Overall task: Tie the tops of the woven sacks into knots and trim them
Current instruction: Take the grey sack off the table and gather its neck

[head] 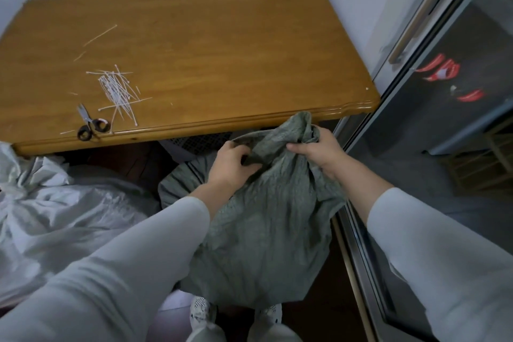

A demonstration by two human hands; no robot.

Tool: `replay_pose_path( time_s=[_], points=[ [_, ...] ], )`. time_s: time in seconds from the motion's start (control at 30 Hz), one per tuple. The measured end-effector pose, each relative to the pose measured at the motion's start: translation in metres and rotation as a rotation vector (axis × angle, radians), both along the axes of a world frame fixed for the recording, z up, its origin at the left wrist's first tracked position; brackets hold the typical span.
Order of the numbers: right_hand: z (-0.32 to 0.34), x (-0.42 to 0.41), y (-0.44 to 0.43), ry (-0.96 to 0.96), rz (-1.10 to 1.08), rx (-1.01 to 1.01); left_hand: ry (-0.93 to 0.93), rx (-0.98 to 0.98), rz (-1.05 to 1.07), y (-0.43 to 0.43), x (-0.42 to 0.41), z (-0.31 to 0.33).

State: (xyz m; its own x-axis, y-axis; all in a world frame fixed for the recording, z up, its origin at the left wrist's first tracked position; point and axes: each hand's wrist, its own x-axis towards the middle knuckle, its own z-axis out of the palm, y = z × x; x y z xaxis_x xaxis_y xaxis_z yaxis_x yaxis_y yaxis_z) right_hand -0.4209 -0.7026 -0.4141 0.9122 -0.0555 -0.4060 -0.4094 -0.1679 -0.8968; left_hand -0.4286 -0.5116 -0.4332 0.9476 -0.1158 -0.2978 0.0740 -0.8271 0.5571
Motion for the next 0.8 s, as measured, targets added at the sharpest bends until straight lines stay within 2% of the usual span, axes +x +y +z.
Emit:
replay_pose_path(
  time_s=[0.03, 0.1, 0.17, 0.27, 0.33, 0.43, 0.63, 0.8],
  points=[
    [0.001, 0.0, -0.002, 0.0, -0.003, 0.01, 0.018, -0.014, 0.018, -0.001, 0.0, -0.001],
    [0.002, -0.001, -0.006, 0.001, -0.016, 0.038, 0.053, -0.183, 0.122, -0.002, -0.002, 0.005],
    [0.002, -0.002, -0.009, 0.007, -0.023, 0.061, -0.012, -0.31, 0.2, -0.001, -0.003, 0.013],
    [0.004, -0.002, -0.008, 0.01, -0.014, 0.074, -0.195, -0.264, 0.138, 0.002, 0.004, 0.024],
    [0.005, -0.003, -0.008, 0.006, -0.001, 0.075, -0.16, -0.203, -0.004, 0.006, 0.013, 0.026],
    [0.005, -0.006, -0.012, 0.012, 0.022, 0.091, -0.03, 0.054, -0.205, 0.008, 0.02, 0.024],
    [0.004, -0.006, -0.02, -0.022, 0.048, 0.092, -0.115, 0.351, -0.303, 0.001, 0.024, 0.011],
    [0.005, -0.005, -0.026, -0.011, 0.041, 0.107, 0.085, 0.087, -0.193, 0.004, 0.034, 0.02]
  ],
)
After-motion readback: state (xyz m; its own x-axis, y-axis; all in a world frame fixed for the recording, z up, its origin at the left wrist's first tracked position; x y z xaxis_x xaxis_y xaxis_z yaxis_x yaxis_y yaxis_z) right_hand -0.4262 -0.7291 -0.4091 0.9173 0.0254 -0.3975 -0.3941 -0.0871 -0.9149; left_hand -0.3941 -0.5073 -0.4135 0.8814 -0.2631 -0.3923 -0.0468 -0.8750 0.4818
